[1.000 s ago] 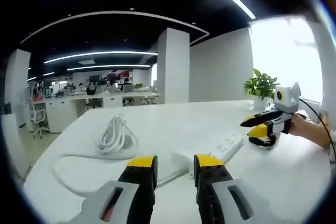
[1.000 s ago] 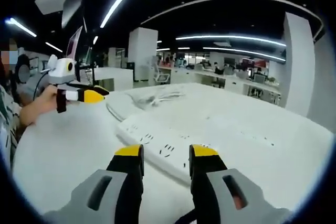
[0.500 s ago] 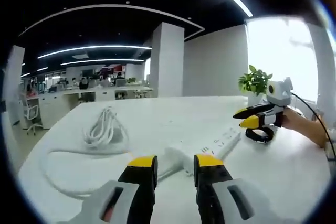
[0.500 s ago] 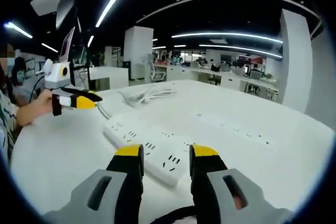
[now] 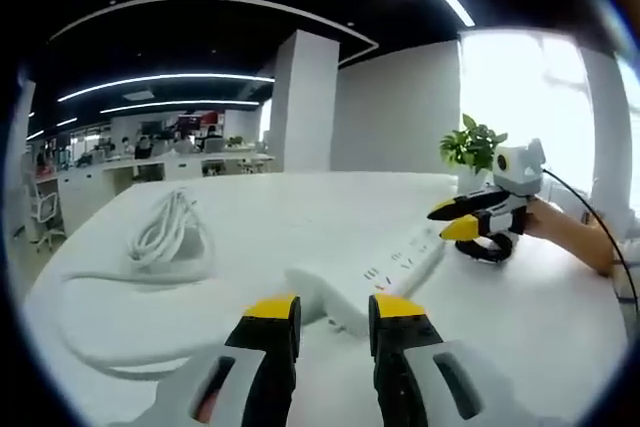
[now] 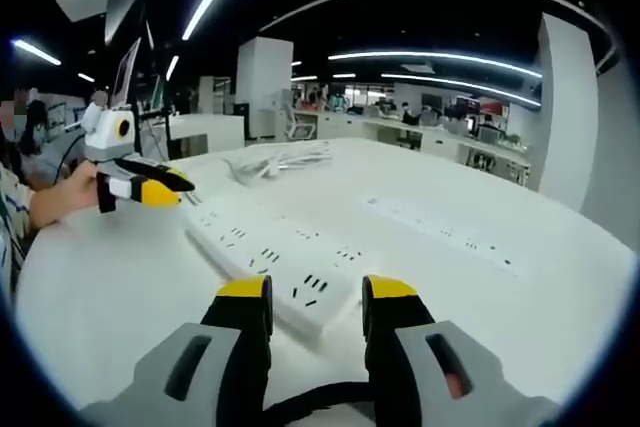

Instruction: Straighten the power strip on the desk, plug the charger into it

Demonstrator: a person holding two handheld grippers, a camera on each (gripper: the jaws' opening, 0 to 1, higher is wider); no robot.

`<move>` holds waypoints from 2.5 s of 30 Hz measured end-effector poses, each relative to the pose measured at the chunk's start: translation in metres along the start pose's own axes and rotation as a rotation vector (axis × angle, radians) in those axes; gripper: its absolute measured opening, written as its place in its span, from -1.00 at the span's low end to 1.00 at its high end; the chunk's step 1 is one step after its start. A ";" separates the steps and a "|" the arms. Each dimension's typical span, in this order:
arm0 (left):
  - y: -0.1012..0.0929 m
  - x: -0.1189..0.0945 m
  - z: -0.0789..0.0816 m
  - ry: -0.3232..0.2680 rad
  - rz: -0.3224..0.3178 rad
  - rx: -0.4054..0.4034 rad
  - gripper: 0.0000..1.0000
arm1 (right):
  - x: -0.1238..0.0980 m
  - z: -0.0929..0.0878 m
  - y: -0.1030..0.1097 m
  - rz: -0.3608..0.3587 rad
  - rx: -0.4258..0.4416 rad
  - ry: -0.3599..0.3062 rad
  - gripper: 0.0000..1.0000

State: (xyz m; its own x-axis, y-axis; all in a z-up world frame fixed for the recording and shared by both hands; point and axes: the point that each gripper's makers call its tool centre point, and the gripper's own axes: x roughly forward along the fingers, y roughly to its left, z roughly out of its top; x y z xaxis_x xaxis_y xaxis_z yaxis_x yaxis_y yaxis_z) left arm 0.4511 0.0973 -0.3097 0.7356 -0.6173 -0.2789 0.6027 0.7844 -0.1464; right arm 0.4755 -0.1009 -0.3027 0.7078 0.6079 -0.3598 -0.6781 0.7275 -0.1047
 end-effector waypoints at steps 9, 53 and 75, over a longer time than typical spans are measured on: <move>-0.010 0.007 -0.014 0.030 -0.048 0.009 -0.45 | 0.004 -0.012 -0.001 0.001 0.018 0.027 -0.24; -0.015 0.012 -0.021 0.071 -0.042 0.085 -0.54 | 0.009 -0.018 0.013 0.014 -0.039 0.074 -0.28; -0.009 0.002 -0.024 0.080 -0.005 0.152 -0.55 | 0.011 -0.017 0.022 0.042 -0.029 0.083 -0.34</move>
State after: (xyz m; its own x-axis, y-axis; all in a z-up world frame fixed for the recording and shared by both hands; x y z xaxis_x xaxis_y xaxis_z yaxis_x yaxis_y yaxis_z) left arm 0.4399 0.0901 -0.3320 0.7092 -0.6096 -0.3542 0.6506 0.7594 -0.0046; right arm 0.4653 -0.0840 -0.3245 0.6607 0.6083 -0.4399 -0.7131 0.6917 -0.1146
